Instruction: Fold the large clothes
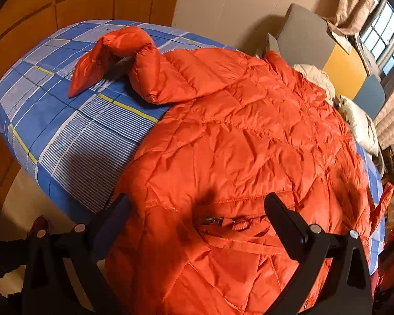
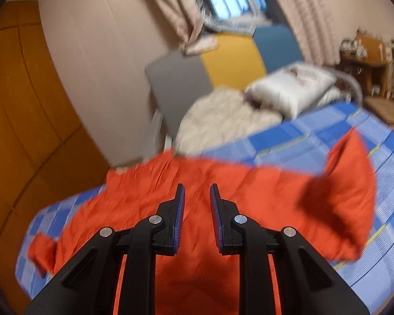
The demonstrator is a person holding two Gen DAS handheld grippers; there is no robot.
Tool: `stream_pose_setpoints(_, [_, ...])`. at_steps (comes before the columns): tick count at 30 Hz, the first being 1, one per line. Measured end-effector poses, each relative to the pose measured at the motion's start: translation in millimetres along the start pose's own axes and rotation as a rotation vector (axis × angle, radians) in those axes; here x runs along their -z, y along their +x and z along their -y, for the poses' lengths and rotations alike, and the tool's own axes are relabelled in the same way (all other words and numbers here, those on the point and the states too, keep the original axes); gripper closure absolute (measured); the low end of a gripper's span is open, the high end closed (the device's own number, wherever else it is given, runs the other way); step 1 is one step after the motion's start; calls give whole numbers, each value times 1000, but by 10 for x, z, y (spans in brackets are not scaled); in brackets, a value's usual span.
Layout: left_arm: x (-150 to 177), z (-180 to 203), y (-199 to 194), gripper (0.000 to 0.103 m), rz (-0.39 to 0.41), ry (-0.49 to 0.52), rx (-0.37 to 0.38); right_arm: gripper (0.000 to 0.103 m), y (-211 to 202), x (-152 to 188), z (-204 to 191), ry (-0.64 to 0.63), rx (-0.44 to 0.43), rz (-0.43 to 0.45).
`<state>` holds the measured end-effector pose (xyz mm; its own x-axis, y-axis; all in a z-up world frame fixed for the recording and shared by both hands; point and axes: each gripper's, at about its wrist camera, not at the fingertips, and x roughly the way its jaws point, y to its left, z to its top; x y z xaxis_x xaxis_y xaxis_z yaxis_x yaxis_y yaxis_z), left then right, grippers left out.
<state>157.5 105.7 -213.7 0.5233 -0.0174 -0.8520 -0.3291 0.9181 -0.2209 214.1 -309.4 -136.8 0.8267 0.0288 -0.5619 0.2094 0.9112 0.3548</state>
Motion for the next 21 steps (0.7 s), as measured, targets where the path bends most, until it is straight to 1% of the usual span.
stream_pose_setpoints(1, [3, 15, 8, 2, -2, 4, -2, 76, 40, 49, 68, 13, 25, -34])
stream_pose_setpoints(2, [3, 26, 15, 2, -4, 5, -1, 70, 32, 105, 129, 10, 69, -43])
stream_pose_setpoints(4, [-6, 47, 30, 2, -5, 11, -13, 33, -27, 132, 313, -46, 269, -28])
stream_pose_setpoints(5, [-7, 52, 32, 2, -4, 11, -15, 28, -103, 146, 408, -82, 357, 1])
stream_pose_setpoints(6, [-11, 60, 36, 2, -2, 8, -13, 28, -170, 148, 474, -109, 418, 27])
stream_pose_setpoints(7, [-14, 71, 37, 2, 3, 4, -11, 27, -224, 152, 558, -139, 506, 50])
stream_pose_setpoints(8, [-16, 75, 38, 2, 7, 2, -14, 24, -259, 148, 650, -159, 592, 64])
stream_pose_setpoints(9, [-18, 87, 40, 2, 11, -1, -17, 12, -258, 113, 784, -169, 658, 62])
stream_pose_setpoints(10, [-23, 107, 51, 2, 11, -6, -17, 10, -217, 79, 923, -167, 688, 41])
stream_pose_setpoints(11, [-28, 120, 63, 2, 8, -8, -17, 10, -154, 56, 1054, -157, 705, 13])
stream_pose_setpoints(14, [-51, 179, 129, 2, -15, -3, -33, 11, 58, 34, 1312, -150, 703, -56])
stream_pose_setpoints(15, [-55, 188, 139, 2, -14, -2, -38, 22, 114, 33, 1377, -147, 697, -74])
stream_pose_setpoints(16, [-57, 187, 142, 2, -12, -2, -40, 39, 142, 42, 1416, -139, 680, -88])
stream_pose_setpoints(17, [-59, 179, 140, 2, -9, -3, -49, 47, 211, 10, 1454, -128, 662, -98])
stream_pose_setpoints(18, [-56, 173, 133, 2, -3, -2, -56, 61, 249, 3, 1479, -111, 635, -105])
stream_pose_setpoints(19, [-55, 168, 116, 2, 10, 4, -64, 67, 258, -5, 1468, -98, 623, -96])
stream_pose_setpoints(20, [-57, 162, 105, 2, 17, 8, -70, 70, 223, -10, 1407, -89, 605, -72])
stream_pose_setpoints(21, [-64, 154, 90, 2, 24, 9, -79, 77, 183, -34, 1364, -83, 585, -49])
